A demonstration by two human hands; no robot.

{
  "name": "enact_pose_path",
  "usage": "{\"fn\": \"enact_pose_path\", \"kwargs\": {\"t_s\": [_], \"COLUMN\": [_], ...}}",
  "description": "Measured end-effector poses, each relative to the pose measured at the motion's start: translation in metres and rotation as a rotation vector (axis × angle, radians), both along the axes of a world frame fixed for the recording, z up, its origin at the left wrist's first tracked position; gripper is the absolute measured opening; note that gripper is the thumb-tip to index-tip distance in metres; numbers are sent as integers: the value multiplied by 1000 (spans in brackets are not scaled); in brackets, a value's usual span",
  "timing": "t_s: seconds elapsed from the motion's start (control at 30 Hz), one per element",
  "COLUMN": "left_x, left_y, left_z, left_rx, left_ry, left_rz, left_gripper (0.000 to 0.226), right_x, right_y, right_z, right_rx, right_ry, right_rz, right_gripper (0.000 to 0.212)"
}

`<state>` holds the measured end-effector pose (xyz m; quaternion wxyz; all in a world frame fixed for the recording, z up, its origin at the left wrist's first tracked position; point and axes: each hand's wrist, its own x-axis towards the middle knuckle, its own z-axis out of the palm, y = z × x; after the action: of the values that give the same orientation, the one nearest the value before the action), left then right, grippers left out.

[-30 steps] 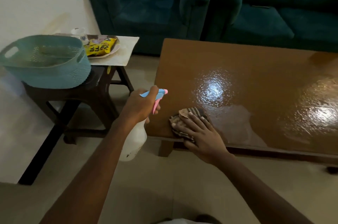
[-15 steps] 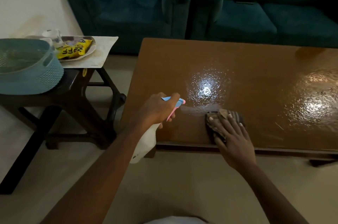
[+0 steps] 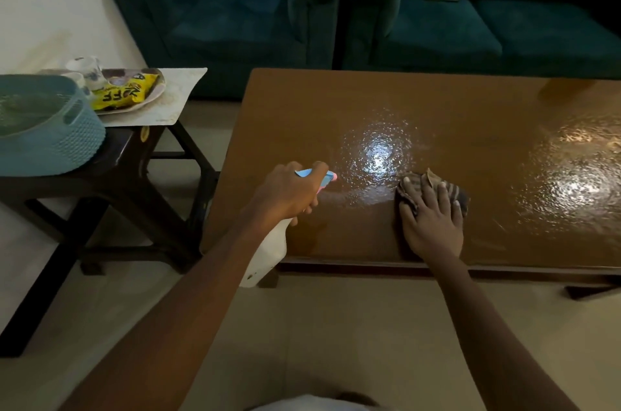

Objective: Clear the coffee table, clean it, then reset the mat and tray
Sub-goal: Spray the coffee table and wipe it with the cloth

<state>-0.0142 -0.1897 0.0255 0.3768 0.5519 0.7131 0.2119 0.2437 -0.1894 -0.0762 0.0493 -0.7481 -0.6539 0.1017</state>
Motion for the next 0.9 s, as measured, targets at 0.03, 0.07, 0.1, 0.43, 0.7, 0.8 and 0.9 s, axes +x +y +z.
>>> {"fn": "enact_pose_path", "kwargs": {"t_s": [0.03, 0.07, 0.1, 0.43, 0.7, 0.8, 0.9], "left_x": [-4, -9, -13, -37, -43, -47, -49], "left_y": [0, 0, 1, 12, 19, 19, 22], "left_z": [1, 3, 6, 15, 15, 17, 15], "left_rx": [17, 33, 49, 202, 342, 381, 410], "left_ry": [-7, -16, -31, -123, -158, -173, -191], "left_rz": [13, 28, 42, 81, 140, 147, 141], "left_gripper": [41, 39, 37, 44, 39, 41, 43], "right_x": [-10, -24, -40, -63, -30, -84, -124], "right_y": [7, 13, 18, -36, 33, 48, 36], "right_z": [1, 1, 3, -6, 1, 2, 5], "right_rx": [-9, -15, -18, 71, -41, -31, -17], "right_ry": [2, 3, 0, 13, -25, -9, -4], "right_rz": [8, 33, 78, 593, 136, 237, 463], "right_gripper": [55, 55, 55, 57, 57, 55, 55]}}
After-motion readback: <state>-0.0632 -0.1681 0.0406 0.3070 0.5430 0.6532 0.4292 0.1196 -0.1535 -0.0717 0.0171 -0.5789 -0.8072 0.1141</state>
